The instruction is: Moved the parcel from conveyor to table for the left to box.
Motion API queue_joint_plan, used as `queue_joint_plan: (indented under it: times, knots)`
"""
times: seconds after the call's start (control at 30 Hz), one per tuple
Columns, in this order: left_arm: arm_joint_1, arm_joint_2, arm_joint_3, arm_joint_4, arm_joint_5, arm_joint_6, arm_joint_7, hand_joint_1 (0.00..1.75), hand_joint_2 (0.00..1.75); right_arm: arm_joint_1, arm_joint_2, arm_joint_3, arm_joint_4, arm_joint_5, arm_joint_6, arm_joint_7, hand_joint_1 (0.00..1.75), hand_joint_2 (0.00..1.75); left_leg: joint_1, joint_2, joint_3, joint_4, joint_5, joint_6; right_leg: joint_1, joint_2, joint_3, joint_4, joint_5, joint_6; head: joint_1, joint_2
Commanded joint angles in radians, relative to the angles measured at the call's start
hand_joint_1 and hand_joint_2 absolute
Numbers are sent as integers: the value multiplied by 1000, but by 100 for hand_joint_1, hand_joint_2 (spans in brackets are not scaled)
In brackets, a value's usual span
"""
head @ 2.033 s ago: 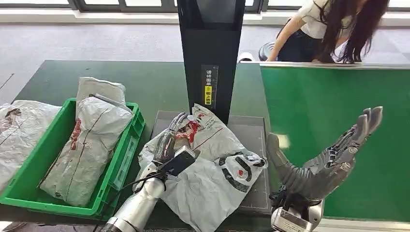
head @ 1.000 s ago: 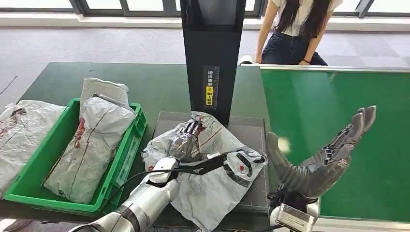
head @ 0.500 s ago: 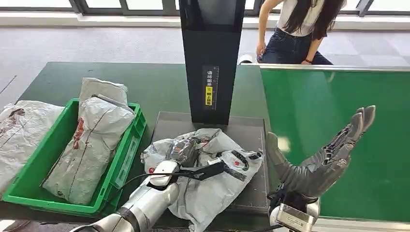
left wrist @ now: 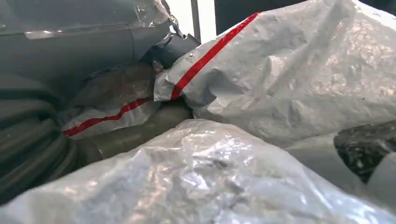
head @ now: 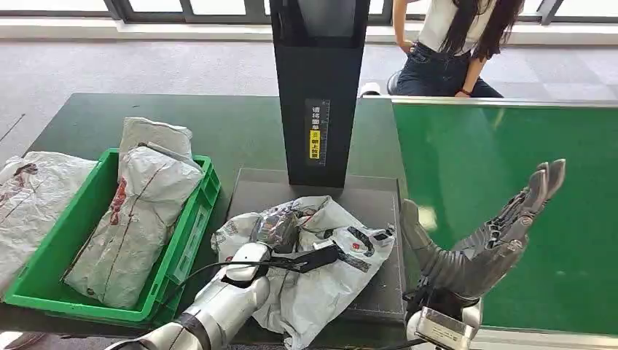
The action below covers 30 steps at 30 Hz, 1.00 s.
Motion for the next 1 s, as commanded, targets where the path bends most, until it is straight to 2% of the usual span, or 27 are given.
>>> queue_joint_plan:
  times: [0.03, 0.57, 0.67, 0.77, 0.8, 0.83, 0.87, 0.9, 1.0]
  knots:
    - [2, 19, 20, 63, -3, -21, 6, 175, 175, -21, 29, -52, 54, 1, 0, -3, 0, 175, 0, 3, 0, -3, 2, 1, 0, 2, 0, -3, 3, 0, 0, 0]
    - [11, 23, 39, 55, -21, -9, 17, 175, 175, -17, 23, -44, 60, -4, 0, -3, 0, 175, 0, 3, 0, -4, 3, 1, 0, 3, -1, -4, 3, 0, 0, 0]
    - [18, 23, 49, 23, -43, 77, 9, 175, 175, -13, 26, -50, 51, 3, 0, -3, 0, 175, 0, 3, 1, -2, 1, 0, 0, 2, 0, -2, 1, 0, 0, 0]
    - [28, 20, 75, -62, -51, 264, -18, 175, 175, 3, 27, -55, 36, 13, 0, -3, 0, 175, 0, 2, 0, -2, 1, 0, 0, 2, -1, -2, 2, 0, 0, 0]
    - [261, -48, 296, -565, -33, 280, -320, 175, 175, 29, 29, -60, 26, 11, 0, -3, 0, 175, 0, 2, -1, -2, 2, 0, 0, 1, -2, -2, 2, 0, 0, 0]
    - [264, -48, 288, -908, -24, 280, -327, 175, 175, 38, 29, -58, 18, 10, 0, -3, 0, 175, 0, 2, -1, -3, 2, 0, 0, 1, -2, -3, 3, -1, 0, 0]
    - [270, -48, 276, -956, 18, 280, -341, 175, 175, 41, 29, -58, 15, 11, 0, -3, 0, 175, 0, 1, -6, 1, 0, 1, 0, 1, -7, 1, 1, 0, 0, 0]
    - [271, -48, 339, -1147, 142, 280, -406, 175, 175, 53, 41, -74, 4, 23, 0, -3, 0, 175, 0, 1, -9, 2, 1, 1, 0, 0, -10, 2, 1, 0, 0, 0]
    - [202, -48, 433, -1095, 206, 280, -448, 175, 175, 65, 43, -79, -8, 25, 0, -3, 0, 175, 2, 3, -10, 3, 0, 0, 2, 4, -12, 1, 1, -1, 1, 0]
